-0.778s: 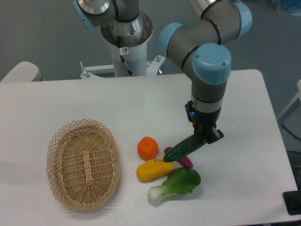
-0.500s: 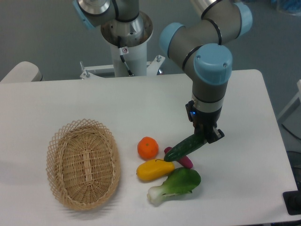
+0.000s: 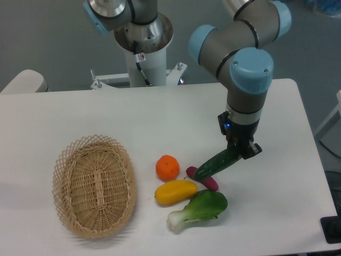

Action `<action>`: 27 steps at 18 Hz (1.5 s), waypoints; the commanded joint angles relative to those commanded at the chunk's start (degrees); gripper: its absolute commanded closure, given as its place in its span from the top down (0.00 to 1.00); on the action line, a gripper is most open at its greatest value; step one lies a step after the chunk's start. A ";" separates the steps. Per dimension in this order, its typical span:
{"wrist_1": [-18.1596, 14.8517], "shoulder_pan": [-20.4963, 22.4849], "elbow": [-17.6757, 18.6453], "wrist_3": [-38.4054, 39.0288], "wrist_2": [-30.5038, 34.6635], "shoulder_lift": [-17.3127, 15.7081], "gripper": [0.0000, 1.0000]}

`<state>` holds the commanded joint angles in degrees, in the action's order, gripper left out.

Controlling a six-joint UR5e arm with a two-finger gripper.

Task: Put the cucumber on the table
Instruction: 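Carry the held green cucumber away from the purple sweet potato with the gripper, then lower the cucumber onto the table surface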

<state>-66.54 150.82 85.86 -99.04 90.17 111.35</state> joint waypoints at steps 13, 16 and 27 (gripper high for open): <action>11.60 6.94 2.20 -14.42 0.79 9.31 0.36; 11.69 7.21 2.64 -15.21 0.79 9.93 0.36; 11.78 9.67 6.42 -16.62 0.79 9.85 0.36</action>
<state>-54.76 160.49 92.29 -115.66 90.97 121.20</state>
